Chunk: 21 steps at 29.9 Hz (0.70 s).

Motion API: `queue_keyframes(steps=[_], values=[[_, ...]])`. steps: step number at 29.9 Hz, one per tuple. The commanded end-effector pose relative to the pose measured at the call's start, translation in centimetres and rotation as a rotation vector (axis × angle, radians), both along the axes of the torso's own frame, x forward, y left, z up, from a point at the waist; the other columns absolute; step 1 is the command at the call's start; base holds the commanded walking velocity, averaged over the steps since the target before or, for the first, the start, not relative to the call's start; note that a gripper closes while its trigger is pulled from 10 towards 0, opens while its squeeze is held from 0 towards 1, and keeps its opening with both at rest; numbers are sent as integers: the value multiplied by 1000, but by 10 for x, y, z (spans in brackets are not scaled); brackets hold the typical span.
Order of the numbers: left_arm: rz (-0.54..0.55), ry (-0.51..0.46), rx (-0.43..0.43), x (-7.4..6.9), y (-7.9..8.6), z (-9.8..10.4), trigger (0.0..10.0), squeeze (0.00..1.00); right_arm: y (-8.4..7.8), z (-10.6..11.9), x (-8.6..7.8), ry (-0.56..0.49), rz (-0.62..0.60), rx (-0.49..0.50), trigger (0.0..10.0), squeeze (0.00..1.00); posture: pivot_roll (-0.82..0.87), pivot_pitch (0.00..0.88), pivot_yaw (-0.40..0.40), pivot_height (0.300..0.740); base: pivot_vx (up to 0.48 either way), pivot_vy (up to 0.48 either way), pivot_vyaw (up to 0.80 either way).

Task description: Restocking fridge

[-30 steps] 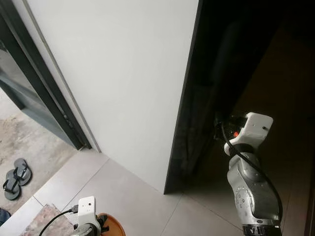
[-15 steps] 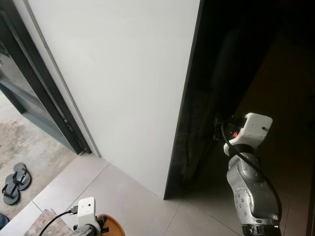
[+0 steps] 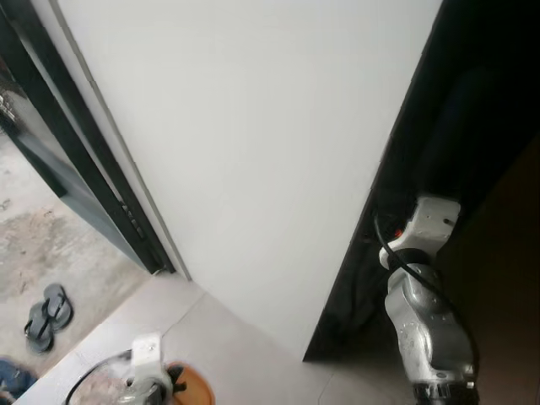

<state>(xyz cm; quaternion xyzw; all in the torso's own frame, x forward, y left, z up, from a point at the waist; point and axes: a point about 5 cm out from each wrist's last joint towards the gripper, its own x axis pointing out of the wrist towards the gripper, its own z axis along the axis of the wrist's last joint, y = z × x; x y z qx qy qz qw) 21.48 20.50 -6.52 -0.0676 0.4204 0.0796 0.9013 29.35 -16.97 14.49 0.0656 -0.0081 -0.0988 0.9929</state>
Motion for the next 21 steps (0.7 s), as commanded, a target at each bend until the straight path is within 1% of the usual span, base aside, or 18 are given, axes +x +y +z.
queue_keyframes(steps=[1,2,4,17,21], values=[[7,60,11,-15,7,-8,10000,0,-2,2,-2,-8,-26,-3,10000,0,-25,82,17,740,0,0,0],[6,60,12,-15,7,-8,10000,0,-4,2,-4,-5,-50,-1,10000,0,-26,82,17,740,0,0,0],[5,61,14,-15,7,-8,10000,0,-4,1,-6,-2,-57,2,10000,0,-27,84,18,740,0,0,0],[-4,52,6,-14,6,-7,10000,0,-1,2,-5,0,-43,7,10000,0,-28,83,17,740,0,0,0],[-6,53,8,-15,6,-7,10000,0,-1,2,-5,0,-41,8,10000,0,-28,83,17,740,-258,0,0]])
